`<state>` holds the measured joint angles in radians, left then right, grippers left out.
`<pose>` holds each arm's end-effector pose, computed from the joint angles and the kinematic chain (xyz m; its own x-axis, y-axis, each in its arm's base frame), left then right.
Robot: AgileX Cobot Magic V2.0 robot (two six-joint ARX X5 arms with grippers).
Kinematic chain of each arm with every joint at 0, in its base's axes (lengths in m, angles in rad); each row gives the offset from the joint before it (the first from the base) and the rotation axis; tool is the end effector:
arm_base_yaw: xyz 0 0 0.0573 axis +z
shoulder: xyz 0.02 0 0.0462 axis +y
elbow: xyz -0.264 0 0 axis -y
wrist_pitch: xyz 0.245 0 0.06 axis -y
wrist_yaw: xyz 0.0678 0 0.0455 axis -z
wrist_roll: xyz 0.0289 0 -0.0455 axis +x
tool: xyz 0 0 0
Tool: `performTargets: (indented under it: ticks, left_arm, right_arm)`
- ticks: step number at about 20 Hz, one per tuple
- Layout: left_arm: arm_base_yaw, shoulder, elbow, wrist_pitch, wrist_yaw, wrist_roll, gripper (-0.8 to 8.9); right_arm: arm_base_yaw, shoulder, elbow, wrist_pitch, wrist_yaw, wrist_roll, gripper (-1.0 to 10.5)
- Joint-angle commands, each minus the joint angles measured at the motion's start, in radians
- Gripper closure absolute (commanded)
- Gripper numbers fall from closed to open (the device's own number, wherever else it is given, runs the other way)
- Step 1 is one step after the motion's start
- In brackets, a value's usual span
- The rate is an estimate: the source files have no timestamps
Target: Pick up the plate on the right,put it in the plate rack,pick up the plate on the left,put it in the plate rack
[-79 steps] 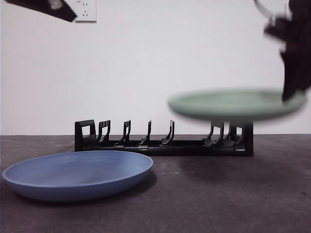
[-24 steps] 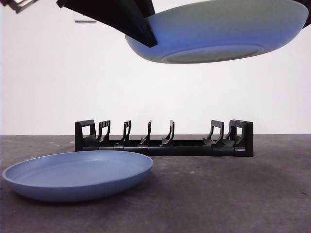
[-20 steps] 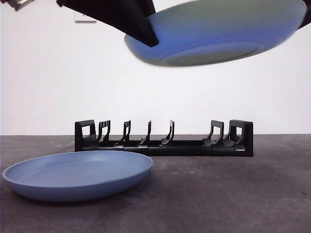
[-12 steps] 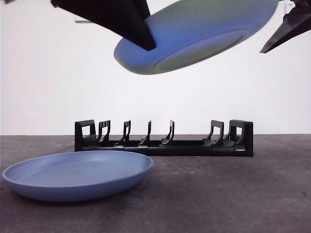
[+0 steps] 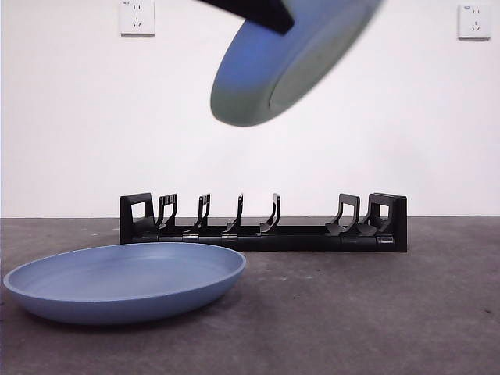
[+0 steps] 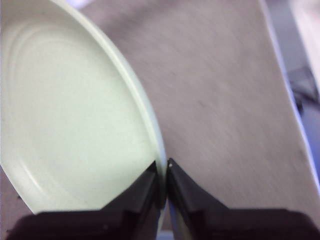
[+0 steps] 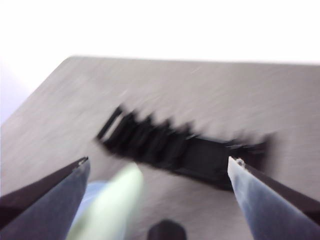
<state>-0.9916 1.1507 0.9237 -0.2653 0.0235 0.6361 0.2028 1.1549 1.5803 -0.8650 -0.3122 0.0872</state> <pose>0.1361 -0.2094 0.3022 0.4626 -0.7502 -0.4725 0.8358 0.1912 0.5146 0.1921 0.0486 0.4602 0.7817 0.4743 -0.4050 -0.4259 0.8803 0.2090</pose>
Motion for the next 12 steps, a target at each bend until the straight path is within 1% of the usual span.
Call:
performTargets:
  ticks: [1, 2, 3, 6, 9, 12]
  left_arm:
    - [0.099, -0.003, 0.002, 0.142, 0.080, -0.221, 8.22]
    - [0.146, -0.003, 0.002, 0.200, 0.114, -0.290, 8.22]
    - [0.179, -0.003, 0.002, 0.238, 0.141, -0.340, 8.22]
    - [0.277, -0.003, 0.002, 0.323, 0.229, -0.452, 8.22]
    - [0.374, -0.002, 0.002, 0.373, 0.305, -0.527, 8.22]
    - [0.455, 0.010, 0.002, 0.405, 0.367, -0.576, 8.22]
  right_arm:
    - [0.000, -0.044, -0.005, -0.032, 0.053, 0.005, 4.7]
    - [0.000, -0.062, -0.006, -0.060, 0.059, -0.005, 4.7]
    - [0.000, -0.072, -0.006, -0.082, 0.060, -0.014, 4.7]
    - [0.000, -0.087, -0.007, -0.149, 0.058, -0.036, 4.7]
    - [0.000, -0.086, -0.008, -0.212, 0.045, -0.049, 4.7]
    - [0.001, -0.085, -0.014, -0.249, 0.007, -0.056, 4.7]
